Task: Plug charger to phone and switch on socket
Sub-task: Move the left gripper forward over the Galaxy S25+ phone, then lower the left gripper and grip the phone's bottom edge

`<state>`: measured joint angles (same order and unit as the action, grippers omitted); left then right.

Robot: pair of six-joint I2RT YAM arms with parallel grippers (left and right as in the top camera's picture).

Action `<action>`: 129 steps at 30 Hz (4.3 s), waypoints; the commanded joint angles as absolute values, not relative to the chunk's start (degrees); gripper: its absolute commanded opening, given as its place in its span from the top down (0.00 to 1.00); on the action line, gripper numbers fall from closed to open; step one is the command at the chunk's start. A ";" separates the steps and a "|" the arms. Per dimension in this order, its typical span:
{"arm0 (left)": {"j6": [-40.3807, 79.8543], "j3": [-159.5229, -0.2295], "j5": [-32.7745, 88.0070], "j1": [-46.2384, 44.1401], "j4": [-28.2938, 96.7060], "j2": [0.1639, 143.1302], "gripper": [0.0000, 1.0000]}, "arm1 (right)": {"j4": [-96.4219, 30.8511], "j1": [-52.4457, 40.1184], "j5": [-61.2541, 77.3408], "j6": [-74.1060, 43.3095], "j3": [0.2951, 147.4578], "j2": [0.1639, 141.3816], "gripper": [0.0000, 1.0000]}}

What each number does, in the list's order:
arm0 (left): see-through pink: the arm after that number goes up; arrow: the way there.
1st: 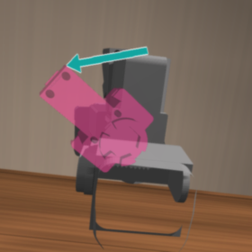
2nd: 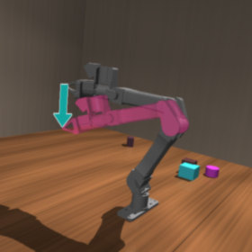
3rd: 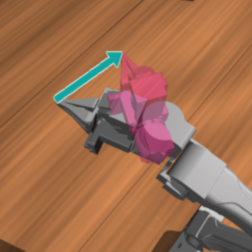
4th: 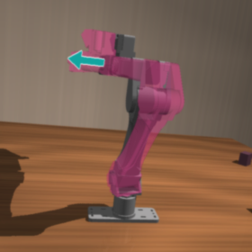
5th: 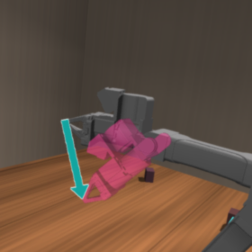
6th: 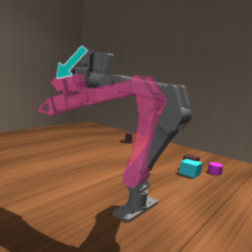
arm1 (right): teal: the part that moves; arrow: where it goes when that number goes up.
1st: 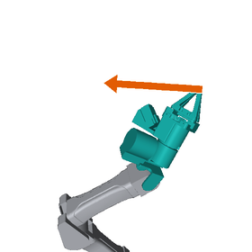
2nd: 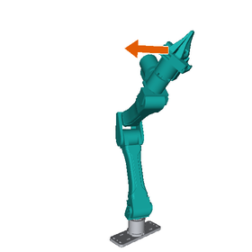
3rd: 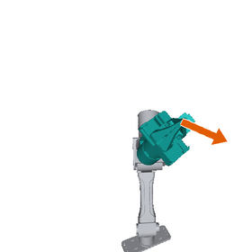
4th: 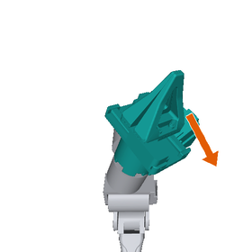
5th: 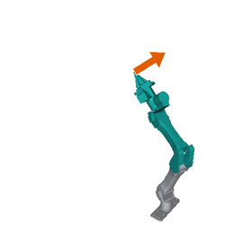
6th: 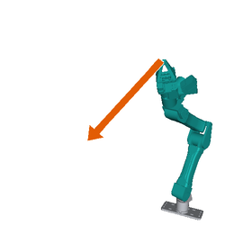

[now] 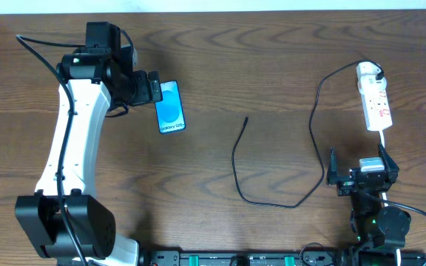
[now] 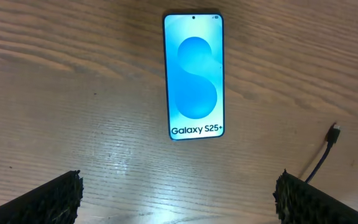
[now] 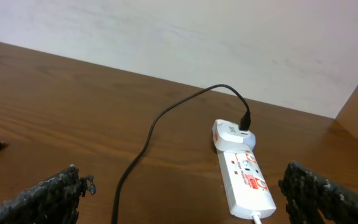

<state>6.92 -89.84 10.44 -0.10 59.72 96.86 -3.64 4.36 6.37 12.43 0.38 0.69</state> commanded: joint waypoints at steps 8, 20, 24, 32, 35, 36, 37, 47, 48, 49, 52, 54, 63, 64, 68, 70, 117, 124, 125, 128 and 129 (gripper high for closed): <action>13.52 -101.62 3.97 -4.32 63.35 108.64 0.02 | -3.90 4.12 6.13 12.91 0.32 0.34 0.01; 14.55 -102.48 4.01 -6.76 59.51 121.86 0.02 | -3.88 4.12 6.13 12.91 0.34 0.34 0.01; 13.39 -102.45 3.68 -9.28 56.93 125.03 0.02 | -3.90 4.12 6.13 12.91 0.34 0.34 0.01; 15.16 -102.45 2.07 -9.47 54.89 126.61 0.02 | -3.90 4.12 6.13 12.91 0.34 0.34 0.01; 15.20 -102.45 1.85 -9.26 54.89 126.69 0.02 | -3.90 4.12 6.13 12.91 0.34 0.34 0.01; 15.35 -102.43 1.72 -9.17 54.89 126.74 0.02 | -3.90 4.12 6.13 12.91 0.34 0.34 0.01; 15.38 -102.39 1.63 -9.17 54.89 126.85 0.02 | -3.90 4.12 6.13 12.91 0.34 0.34 0.01; 16.25 -101.43 0.14 -9.17 54.04 127.22 0.02 | -3.90 4.12 6.13 12.91 0.32 0.34 0.01; 16.69 -101.43 -1.08 -9.13 54.04 127.35 0.02 | -3.90 4.12 6.13 12.91 0.34 0.34 0.01; 16.64 -101.43 -1.34 -9.06 54.00 127.55 0.02 | -3.90 4.12 6.13 12.91 0.32 0.34 0.01; 16.62 -101.36 -1.10 -8.95 54.08 128.18 0.02 | -3.90 4.12 6.13 12.91 0.34 0.34 0.01; 16.64 -101.23 -0.67 -8.97 54.08 128.51 0.02 | -3.90 4.12 6.13 12.91 0.34 0.34 0.01; 16.64 -98.67 -0.67 -8.67 52.71 128.51 0.02 | -3.90 4.12 6.13 12.91 0.32 0.34 0.01; 16.67 -98.54 -0.67 -8.64 52.51 128.51 0.02 | -3.90 4.12 6.13 12.91 0.34 0.34 0.01; 16.67 -98.35 -0.64 -8.64 52.14 128.51 0.02 | -3.90 4.12 6.13 12.91 0.34 0.34 0.01; 16.67 -98.35 -0.64 -8.64 52.16 128.51 0.02 | -3.90 4.12 6.13 12.91 0.32 0.34 0.01; 16.86 -93.76 2.57 -8.64 48.45 128.51 0.02 | -3.90 4.12 6.13 12.91 0.34 0.34 0.01; 16.86 -93.71 3.88 -8.64 48.53 128.51 0.02 | -3.90 4.12 6.13 12.91 0.34 0.34 0.01; 16.84 -93.67 3.88 -8.64 48.53 128.51 0.02 | -3.90 4.12 6.13 12.91 0.34 0.34 0.01; 16.84 -93.54 3.88 -8.69 48.56 128.51 0.02 | -3.90 4.12 6.13 12.91 0.32 0.34 0.01; 16.84 -93.54 3.88 -8.69 48.71 128.51 0.02 | -3.90 4.12 6.13 12.91 0.34 0.34 0.01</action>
<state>16.58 -95.33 2.92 -8.73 48.14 127.46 -3.64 4.36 6.35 12.43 0.38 0.69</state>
